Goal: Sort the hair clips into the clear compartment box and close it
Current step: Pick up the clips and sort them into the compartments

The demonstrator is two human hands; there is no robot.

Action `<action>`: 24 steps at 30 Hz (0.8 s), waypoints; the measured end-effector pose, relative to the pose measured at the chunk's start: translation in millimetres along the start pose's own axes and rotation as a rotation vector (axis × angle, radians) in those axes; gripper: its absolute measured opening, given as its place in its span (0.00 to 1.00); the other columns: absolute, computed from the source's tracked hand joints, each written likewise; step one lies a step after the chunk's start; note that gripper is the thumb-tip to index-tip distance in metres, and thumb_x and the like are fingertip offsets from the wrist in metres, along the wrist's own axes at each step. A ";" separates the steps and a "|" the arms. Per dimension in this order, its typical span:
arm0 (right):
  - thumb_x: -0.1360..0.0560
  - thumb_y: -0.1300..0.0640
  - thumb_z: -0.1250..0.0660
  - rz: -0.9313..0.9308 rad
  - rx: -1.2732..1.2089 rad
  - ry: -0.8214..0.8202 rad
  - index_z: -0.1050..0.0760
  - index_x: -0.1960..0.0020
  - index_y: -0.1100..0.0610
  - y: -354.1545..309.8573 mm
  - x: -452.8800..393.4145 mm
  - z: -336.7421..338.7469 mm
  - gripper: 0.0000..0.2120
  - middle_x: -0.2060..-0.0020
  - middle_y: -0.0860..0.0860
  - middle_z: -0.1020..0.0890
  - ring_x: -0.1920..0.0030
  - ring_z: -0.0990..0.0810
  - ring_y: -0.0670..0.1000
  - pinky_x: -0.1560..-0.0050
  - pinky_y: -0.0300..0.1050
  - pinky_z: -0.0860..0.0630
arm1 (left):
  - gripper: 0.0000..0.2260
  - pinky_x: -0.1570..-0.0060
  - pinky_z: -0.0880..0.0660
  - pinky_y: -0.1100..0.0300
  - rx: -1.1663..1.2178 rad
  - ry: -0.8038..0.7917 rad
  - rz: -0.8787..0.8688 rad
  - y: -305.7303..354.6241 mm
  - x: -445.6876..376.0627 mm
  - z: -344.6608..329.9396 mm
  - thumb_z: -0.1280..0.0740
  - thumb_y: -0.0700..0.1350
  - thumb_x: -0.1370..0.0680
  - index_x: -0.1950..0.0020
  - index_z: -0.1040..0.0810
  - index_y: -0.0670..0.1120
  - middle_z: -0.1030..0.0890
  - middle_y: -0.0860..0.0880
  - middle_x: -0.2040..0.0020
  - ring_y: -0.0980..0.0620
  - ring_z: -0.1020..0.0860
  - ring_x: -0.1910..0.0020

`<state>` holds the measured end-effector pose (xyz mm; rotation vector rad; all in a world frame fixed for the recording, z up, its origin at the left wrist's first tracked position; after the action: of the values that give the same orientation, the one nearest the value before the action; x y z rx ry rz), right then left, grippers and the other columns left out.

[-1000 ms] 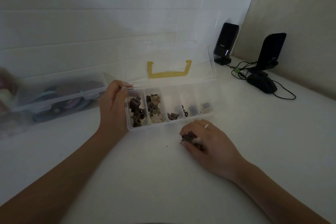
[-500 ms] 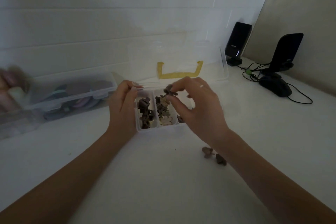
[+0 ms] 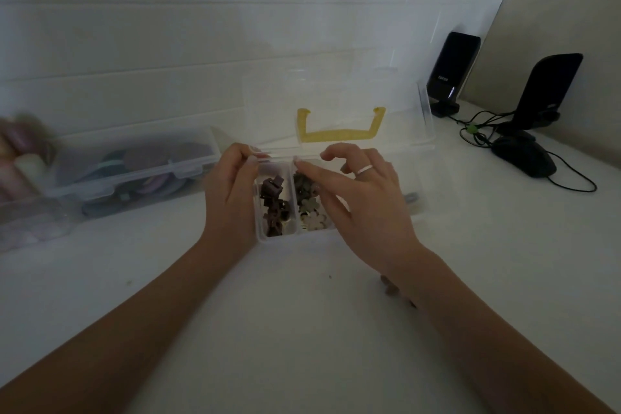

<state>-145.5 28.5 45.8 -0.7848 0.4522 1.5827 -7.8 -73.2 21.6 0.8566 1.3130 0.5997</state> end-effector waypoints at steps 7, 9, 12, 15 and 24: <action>0.25 0.62 0.38 -0.155 -0.152 0.112 0.24 0.47 0.53 16.7 16.1 31.8 0.10 0.56 0.42 0.23 0.55 0.31 0.40 0.50 0.29 0.34 | 0.07 0.59 0.31 0.66 0.010 -0.006 0.021 -4.6 -1.7 1.4 0.42 0.44 0.25 0.62 0.28 0.50 0.24 0.58 0.64 0.60 0.26 0.61; 0.26 0.62 0.39 -0.194 -0.168 0.128 0.25 0.52 0.54 21.7 31.3 43.0 0.07 0.59 0.37 0.26 0.60 0.32 0.38 0.55 0.27 0.34 | 0.06 0.59 0.30 0.66 0.025 -0.010 0.025 -5.2 -1.6 1.3 0.42 0.48 0.27 0.62 0.28 0.51 0.23 0.59 0.64 0.60 0.26 0.61; 0.26 0.56 0.41 -0.253 -0.238 0.043 0.25 0.53 0.52 28.2 59.0 57.4 0.07 0.63 0.43 0.24 0.63 0.28 0.43 0.62 0.34 0.30 | 0.07 0.56 0.29 0.59 0.034 -0.020 0.026 -6.5 -1.5 1.8 0.43 0.50 0.28 0.62 0.28 0.51 0.23 0.60 0.63 0.59 0.26 0.60; 0.28 0.47 0.39 -0.279 -0.266 -0.183 0.24 0.51 0.46 28.0 81.4 65.6 0.08 0.61 0.43 0.23 0.58 0.26 0.44 0.56 0.31 0.32 | 0.06 0.55 0.29 0.62 0.026 -0.022 0.019 -6.2 -1.1 0.6 0.42 0.46 0.26 0.62 0.28 0.51 0.23 0.61 0.64 0.61 0.26 0.60; 0.31 0.46 0.35 -0.297 -0.288 -0.404 0.21 0.52 0.44 23.9 93.3 54.3 0.10 0.57 0.39 0.20 0.51 0.25 0.42 0.50 0.33 0.30 | 0.07 0.56 0.28 0.55 0.014 -0.015 0.051 -3.3 0.4 2.3 0.42 0.44 0.25 0.61 0.27 0.49 0.24 0.57 0.62 0.57 0.26 0.60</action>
<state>-182.8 127.5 13.9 -0.6856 -0.1829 1.4909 -5.8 -75.2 18.8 0.9070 1.2862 0.6237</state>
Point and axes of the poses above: each hand's wrist, its own x-axis away from the middle knuckle, its own z-axis out of the back of the hand, y = z × x, the point moved 2 cm from there along -x, towards the middle knuckle
